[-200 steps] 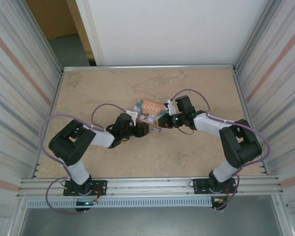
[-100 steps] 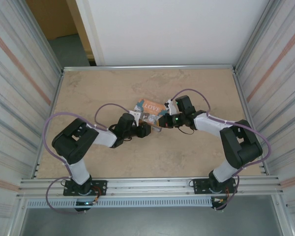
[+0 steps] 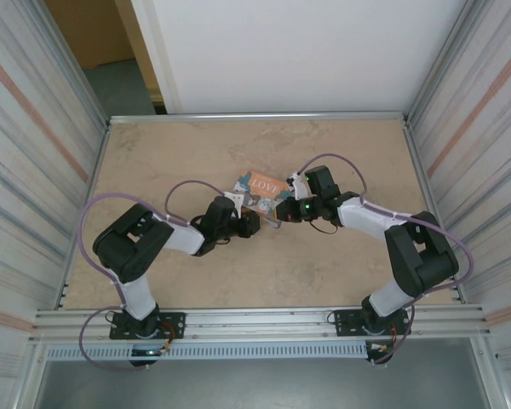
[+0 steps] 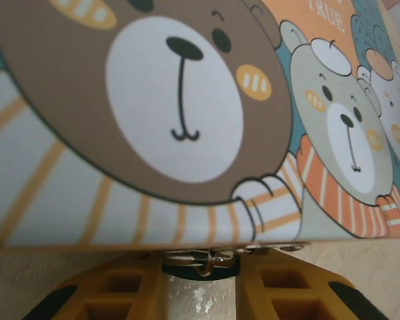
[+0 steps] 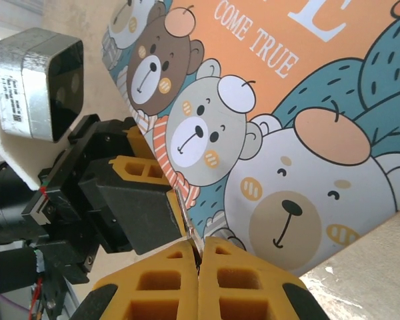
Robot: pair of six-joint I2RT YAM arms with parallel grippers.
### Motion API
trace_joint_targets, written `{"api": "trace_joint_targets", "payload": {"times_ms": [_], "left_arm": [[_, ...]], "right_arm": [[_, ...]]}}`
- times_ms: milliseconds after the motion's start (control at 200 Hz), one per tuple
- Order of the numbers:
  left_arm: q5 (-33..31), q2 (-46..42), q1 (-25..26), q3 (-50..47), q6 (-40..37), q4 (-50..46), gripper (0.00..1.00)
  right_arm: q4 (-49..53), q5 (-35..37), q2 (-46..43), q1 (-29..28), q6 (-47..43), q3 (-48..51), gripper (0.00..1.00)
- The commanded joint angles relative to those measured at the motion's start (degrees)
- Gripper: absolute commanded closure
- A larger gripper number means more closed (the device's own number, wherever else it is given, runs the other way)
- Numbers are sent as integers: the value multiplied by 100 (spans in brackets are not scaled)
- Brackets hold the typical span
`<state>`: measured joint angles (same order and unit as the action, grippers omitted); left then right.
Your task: Unlock a padlock with a key
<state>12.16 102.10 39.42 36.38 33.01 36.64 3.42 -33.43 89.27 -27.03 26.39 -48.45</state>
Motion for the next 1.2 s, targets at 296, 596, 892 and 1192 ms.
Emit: {"api": "trace_joint_targets", "payload": {"times_ms": [296,596,892,1192], "left_arm": [[-86,-872,188,375,653,-1216,78],[214,-1345,276,697,1174,-2124,80],[411,-1629,330,973,1658,-2781,84],[486,-1832,336,888,2241,-2835,92]], "right_arm": [[393,601,-1851,-104,-714,711,100],[183,1564,-3235,-776,-995,1865,100],[-603,2793,-3660,-1720,-1128,2677,100],[-1441,3913,-3489,-2456,-1127,3045,100]]}}
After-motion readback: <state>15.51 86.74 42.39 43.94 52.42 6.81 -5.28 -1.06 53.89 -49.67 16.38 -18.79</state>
